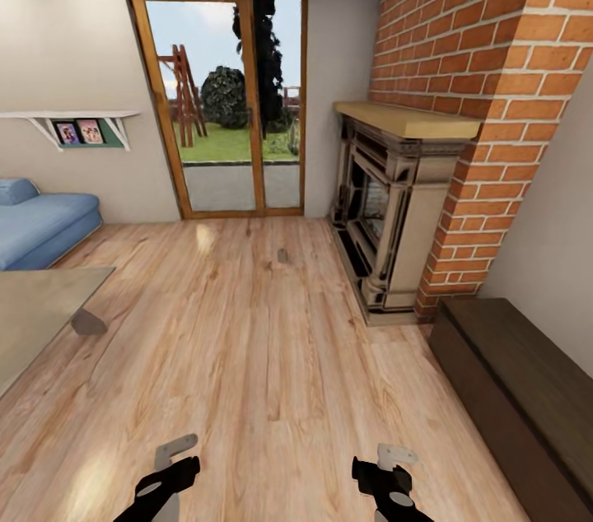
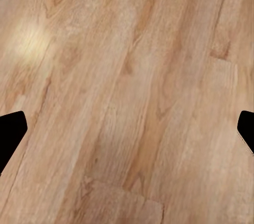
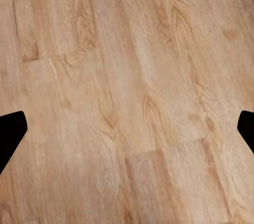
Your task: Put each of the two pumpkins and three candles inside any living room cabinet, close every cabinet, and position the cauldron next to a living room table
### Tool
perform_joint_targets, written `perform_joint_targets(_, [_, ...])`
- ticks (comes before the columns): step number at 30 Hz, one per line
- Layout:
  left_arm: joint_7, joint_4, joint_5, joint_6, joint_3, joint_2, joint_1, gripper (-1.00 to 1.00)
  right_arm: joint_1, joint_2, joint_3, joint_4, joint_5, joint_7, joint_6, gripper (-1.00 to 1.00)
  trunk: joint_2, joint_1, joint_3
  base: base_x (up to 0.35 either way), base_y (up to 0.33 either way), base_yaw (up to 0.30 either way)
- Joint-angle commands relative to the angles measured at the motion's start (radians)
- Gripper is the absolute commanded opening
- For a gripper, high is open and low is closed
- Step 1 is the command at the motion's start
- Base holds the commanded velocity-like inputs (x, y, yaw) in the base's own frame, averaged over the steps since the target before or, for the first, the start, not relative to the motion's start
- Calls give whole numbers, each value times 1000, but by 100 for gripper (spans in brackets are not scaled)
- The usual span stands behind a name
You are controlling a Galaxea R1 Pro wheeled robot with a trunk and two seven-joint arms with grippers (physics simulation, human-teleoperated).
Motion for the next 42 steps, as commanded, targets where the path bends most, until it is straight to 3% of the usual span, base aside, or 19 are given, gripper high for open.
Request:
perform_joint_targets(1, [7,-1,9,-1,-8,1,-1,100,-1,0,8,0,-11,-5,-5,100,-1,1,-1,341,96,0])
perform_joint_targets(8, [7,-2,9,-1,-8,-1,0,100,-1,0,9,-1,-9,-5,-5,100,-1,1,-1,341,97,0])
perform_joint_targets(18, [7,-2,9,-1,-8,-3,-1,100,-1,0,13,-3,31,-6,-7,100,-1,1,-1,340,97,0])
perform_joint_targets(42, [8,-1,10,-1,-6,-14,0,100,-1,0,15,-9,33,-5,-7,100,-1,1,-1,340,22,0])
